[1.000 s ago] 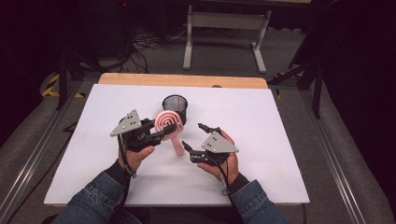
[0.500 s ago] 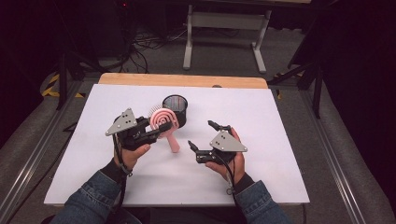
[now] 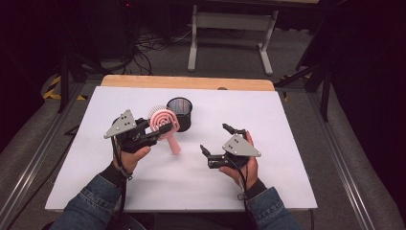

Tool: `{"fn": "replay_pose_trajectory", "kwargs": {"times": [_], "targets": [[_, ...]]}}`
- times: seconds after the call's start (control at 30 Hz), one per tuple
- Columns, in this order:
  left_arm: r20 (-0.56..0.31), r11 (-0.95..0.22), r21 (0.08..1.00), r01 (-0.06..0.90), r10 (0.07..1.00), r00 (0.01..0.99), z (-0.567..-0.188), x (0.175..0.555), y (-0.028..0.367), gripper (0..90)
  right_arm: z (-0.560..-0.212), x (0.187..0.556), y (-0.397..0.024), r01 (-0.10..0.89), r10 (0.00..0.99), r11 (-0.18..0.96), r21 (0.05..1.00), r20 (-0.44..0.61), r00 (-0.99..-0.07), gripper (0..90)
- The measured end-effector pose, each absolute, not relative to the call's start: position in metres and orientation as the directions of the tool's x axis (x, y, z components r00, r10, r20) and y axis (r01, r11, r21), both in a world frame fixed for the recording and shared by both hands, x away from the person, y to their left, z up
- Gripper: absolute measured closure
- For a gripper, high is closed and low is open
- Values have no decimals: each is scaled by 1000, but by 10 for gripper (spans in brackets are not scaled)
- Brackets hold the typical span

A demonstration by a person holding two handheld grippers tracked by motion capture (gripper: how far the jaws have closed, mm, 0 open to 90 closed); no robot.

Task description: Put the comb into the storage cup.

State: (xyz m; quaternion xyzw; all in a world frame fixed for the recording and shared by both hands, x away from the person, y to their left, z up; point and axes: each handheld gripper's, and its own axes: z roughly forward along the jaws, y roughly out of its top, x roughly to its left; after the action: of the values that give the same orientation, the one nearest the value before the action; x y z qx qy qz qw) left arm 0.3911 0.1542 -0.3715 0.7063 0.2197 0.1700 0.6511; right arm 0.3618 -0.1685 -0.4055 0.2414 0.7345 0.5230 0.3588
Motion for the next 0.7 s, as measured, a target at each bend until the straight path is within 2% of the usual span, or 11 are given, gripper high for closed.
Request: {"fn": "replay_pose_trajectory", "kwargs": {"times": [0.7], "targets": [[-34, -34, 997, 66, 576, 816, -363, 393, 173, 627, -413, 354, -198, 5, 773, 327, 945, -264, -577, 40]]}}
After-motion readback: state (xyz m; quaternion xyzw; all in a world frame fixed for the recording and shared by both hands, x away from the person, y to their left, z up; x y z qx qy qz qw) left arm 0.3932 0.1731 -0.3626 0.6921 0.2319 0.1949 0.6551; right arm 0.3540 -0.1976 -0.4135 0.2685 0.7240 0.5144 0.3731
